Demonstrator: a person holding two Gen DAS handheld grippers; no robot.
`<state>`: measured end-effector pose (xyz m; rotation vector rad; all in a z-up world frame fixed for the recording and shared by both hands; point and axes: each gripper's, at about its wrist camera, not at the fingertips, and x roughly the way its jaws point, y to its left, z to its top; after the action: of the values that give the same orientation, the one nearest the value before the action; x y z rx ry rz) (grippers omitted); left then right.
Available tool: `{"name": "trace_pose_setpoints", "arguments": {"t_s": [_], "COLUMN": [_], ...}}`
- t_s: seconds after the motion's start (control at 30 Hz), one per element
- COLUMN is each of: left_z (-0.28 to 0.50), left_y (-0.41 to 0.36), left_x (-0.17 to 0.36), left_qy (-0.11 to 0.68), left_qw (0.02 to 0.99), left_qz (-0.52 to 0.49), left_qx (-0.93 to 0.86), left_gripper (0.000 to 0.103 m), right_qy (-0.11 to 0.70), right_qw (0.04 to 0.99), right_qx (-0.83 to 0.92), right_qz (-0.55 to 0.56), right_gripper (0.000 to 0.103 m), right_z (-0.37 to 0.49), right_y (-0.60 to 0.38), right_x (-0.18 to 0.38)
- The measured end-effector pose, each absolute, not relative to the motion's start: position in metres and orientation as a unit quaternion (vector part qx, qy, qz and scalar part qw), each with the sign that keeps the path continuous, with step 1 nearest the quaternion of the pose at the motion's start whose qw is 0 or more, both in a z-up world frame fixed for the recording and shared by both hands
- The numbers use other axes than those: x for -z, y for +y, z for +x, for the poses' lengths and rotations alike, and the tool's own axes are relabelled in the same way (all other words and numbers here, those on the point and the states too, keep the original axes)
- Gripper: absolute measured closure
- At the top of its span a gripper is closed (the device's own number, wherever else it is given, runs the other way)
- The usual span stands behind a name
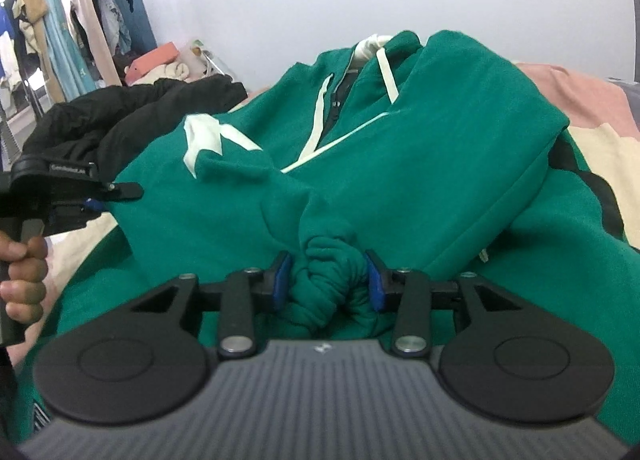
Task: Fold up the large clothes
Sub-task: 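Open both grippers and reposition them over the hoodie hem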
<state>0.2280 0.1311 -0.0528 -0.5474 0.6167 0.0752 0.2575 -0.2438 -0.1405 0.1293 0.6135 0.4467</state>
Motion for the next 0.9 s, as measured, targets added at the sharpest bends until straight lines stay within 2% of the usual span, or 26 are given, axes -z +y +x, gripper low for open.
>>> {"name": "trace_pose_setpoints", "arguments": {"t_s": [0.07,0.1,0.17,0.2,0.57,0.73,0.9], "left_z": [0.220,0.217,0.208,0.204,0.191,0.221,0.281], "left_y": [0.131,0.132,0.132,0.132,0.091,0.063,0.054], "left_x": [0.047,0.043,0.035,0.031,-0.015,-0.026,-0.039], "left_qy": [0.292,0.289,0.283,0.278,0.245,0.267,0.278], "left_qw": [0.919,0.921,0.923,0.925,0.948,0.951,0.951], "left_qz": [-0.259,-0.257,-0.254,-0.252,-0.204,-0.155,-0.136], "left_qx": [-0.046,-0.049,-0.050,-0.048,0.015,0.027,0.020], "left_gripper": [0.046,0.045,0.042,0.040,0.040,0.039,0.039], "right_qy": [0.297,0.296,0.287,0.277,0.229,0.235,0.242], "right_qw": [0.927,0.928,0.931,0.934,0.952,0.950,0.945], "right_qx": [-0.217,-0.216,-0.214,-0.211,-0.182,-0.183,-0.195], "right_qz": [0.069,0.071,0.077,0.082,0.091,0.095,0.102], "right_gripper": [0.054,0.050,0.023,0.019,0.019,0.019,0.019], "right_z": [0.254,0.252,0.247,0.244,0.236,0.249,0.299], "right_y": [-0.245,-0.246,-0.247,-0.249,-0.252,-0.248,-0.245], "right_x": [0.136,0.133,0.125,0.120,0.090,0.082,0.058]}}
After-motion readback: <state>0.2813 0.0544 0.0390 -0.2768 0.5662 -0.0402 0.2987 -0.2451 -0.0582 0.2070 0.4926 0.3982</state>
